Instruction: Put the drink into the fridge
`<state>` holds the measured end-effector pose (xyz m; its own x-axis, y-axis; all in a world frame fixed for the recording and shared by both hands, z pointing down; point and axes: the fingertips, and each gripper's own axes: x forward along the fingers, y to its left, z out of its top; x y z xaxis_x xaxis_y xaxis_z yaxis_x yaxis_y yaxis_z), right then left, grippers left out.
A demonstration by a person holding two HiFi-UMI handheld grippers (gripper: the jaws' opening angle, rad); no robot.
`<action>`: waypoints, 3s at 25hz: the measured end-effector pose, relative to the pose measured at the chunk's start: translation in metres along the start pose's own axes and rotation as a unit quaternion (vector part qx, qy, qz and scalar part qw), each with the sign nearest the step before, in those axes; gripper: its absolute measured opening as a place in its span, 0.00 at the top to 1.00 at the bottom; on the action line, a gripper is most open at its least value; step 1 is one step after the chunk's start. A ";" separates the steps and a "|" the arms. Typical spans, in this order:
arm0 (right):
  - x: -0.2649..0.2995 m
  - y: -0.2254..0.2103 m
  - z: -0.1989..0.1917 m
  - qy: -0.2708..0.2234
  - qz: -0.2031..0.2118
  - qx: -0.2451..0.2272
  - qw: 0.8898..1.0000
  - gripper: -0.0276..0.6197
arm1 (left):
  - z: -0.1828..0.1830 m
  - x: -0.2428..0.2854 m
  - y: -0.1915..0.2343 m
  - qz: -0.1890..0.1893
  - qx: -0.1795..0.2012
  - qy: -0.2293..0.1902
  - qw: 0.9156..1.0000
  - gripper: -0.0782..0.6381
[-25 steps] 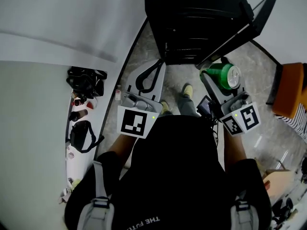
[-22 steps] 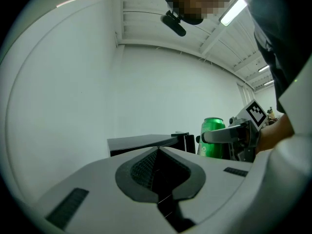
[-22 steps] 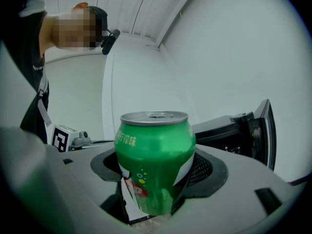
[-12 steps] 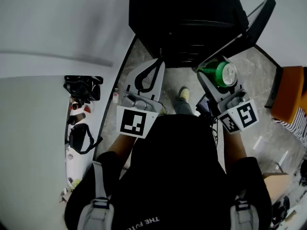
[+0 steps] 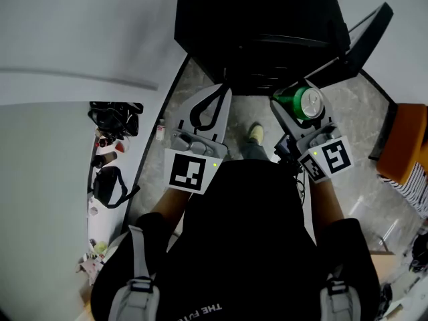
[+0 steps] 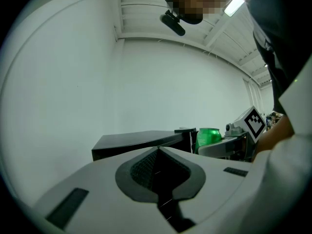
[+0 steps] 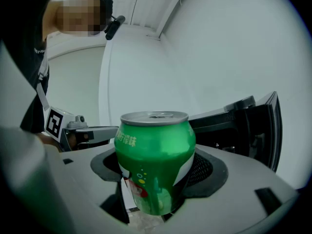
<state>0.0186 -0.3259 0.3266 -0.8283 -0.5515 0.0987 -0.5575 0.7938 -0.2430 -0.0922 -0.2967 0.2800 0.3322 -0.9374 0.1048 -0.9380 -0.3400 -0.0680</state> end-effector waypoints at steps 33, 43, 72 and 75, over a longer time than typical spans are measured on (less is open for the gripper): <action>0.132 -0.118 -0.178 0.104 -0.035 -0.031 0.993 0.44 | -0.161 0.035 0.041 0.043 -0.062 0.118 0.990 0.87; 0.165 -0.161 -0.219 0.125 -0.059 -0.053 0.989 0.44 | -0.186 0.043 0.037 0.050 -0.051 0.149 0.986 0.87; 0.187 -0.195 -0.222 0.091 -0.111 -0.090 0.986 0.43 | -0.183 0.039 0.037 0.071 -0.060 0.141 0.986 0.87; 0.176 -0.190 -0.221 0.098 -0.109 -0.086 0.985 0.43 | -0.179 0.034 0.036 0.069 -0.063 0.135 0.986 0.87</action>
<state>-0.0340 -0.5172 0.6032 -0.6736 -0.6671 0.3182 -0.7104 0.7032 -0.0294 -0.1323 -0.3277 0.4584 0.1788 -0.9137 0.3650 -0.9828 -0.1833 0.0225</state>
